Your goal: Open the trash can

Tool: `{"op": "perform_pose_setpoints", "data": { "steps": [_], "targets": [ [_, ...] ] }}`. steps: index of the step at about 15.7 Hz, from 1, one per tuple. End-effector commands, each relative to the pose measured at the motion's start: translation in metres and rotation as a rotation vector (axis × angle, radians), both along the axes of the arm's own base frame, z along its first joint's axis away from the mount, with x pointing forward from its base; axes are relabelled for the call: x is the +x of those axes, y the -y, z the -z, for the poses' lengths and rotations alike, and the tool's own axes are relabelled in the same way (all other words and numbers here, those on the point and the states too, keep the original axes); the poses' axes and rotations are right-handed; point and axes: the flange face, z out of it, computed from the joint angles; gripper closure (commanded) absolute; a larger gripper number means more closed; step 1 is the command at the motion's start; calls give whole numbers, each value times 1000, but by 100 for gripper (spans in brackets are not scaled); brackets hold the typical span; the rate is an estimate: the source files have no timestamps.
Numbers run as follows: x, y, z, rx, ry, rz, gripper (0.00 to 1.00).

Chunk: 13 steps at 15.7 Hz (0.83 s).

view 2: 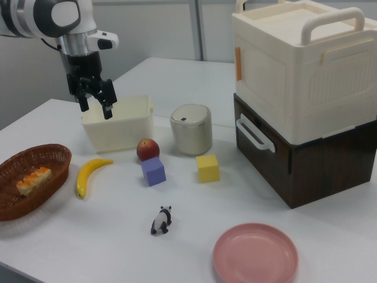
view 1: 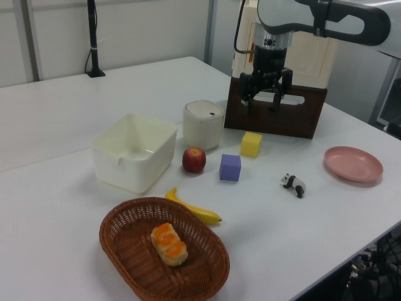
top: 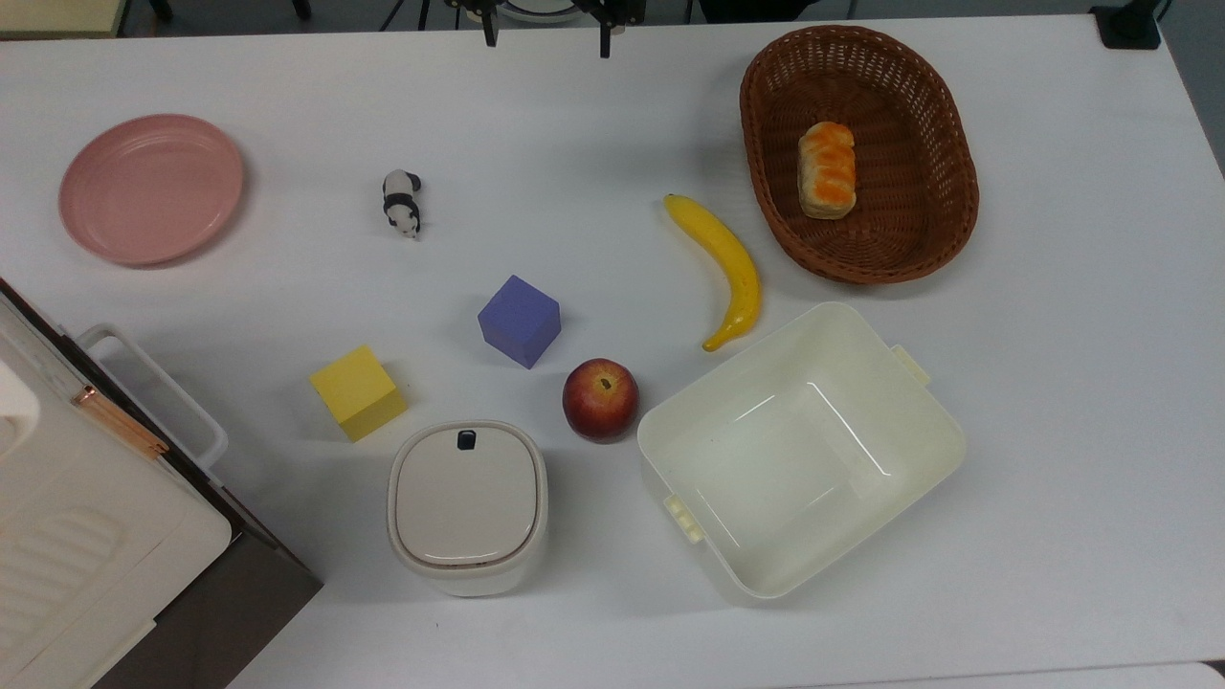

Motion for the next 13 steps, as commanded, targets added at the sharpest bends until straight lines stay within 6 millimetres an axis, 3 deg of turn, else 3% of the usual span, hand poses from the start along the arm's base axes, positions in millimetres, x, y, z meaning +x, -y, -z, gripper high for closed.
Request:
{"op": "perform_pose_setpoints", "data": {
  "steps": [1, 13],
  "targets": [
    [-7, -1, -6, 21, -15, -15, 0],
    [-6, 3, -6, 23, -10, -7, 0]
  ]
}}
